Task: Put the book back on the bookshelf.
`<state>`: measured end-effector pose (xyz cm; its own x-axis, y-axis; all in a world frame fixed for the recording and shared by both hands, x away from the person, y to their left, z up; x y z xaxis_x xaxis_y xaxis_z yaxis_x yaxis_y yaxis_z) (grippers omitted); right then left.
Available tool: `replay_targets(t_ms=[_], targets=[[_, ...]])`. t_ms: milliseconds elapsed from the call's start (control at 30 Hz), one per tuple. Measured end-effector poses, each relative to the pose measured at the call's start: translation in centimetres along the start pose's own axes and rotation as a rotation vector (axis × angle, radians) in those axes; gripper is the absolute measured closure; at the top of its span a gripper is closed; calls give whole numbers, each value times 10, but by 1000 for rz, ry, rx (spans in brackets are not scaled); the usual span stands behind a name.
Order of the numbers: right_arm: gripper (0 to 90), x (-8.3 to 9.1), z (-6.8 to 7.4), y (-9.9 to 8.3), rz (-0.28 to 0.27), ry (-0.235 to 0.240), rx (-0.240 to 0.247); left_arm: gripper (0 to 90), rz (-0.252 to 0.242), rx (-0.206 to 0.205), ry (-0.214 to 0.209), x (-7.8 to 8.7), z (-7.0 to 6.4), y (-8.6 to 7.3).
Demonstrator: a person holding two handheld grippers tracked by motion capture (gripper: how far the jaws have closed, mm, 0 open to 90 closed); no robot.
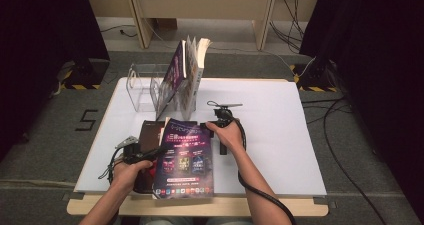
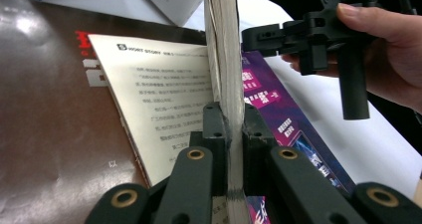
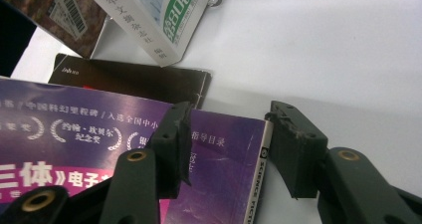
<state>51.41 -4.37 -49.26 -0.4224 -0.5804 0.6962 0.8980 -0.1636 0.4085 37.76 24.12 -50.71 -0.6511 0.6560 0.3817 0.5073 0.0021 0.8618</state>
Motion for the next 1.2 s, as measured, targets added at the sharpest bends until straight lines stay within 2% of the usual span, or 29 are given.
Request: replay_targets(t_ms=[67,267,433,533,567,700,800,867,933,967,1200], targets=[[567,1,-1,0,-1,-5,-9,838,2,11,12,0,0,-1],[570,6,-3,0,38,1,-25,839,3,18,35,-1,1,-1],[569,9,0,0,39,11,-46,839,0,34,49,-1,1,-3],[545,8,-1,0,34,10,-17,839,-11,45,53,-1,1,-3],[540,7,-1,0,42,6,-30,840,-16,40,55,-1,0,-3],[530,7,-3,-2,39,2,-12,840,-29,32,68,-1,-1,-4],[532,9,-5,-3,74,27,-50,840,-41,48,89,0,1,-5],[525,9,-3,-6,119,56,-55,840,-50,50,99,0,3,-4],[504,7,1,-7,117,49,-22,840,-34,16,94,0,3,-2],[496,7,2,-7,126,46,-21,839,-28,12,91,0,3,-1],[508,4,4,-6,119,45,-24,839,2,52,85,-1,10,-2]])
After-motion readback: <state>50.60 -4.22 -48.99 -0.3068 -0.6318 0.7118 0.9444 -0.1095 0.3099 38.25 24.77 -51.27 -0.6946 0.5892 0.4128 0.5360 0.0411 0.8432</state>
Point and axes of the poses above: each handheld gripper's, and its own axes: x roughly backward along the jaws, y roughly out of its top, z roughly to its left, the point moved 1 cm from there along -x, roughly forward along the jaws, and after that the axes turned 14 degrees about -x, right-handed, at the moved point
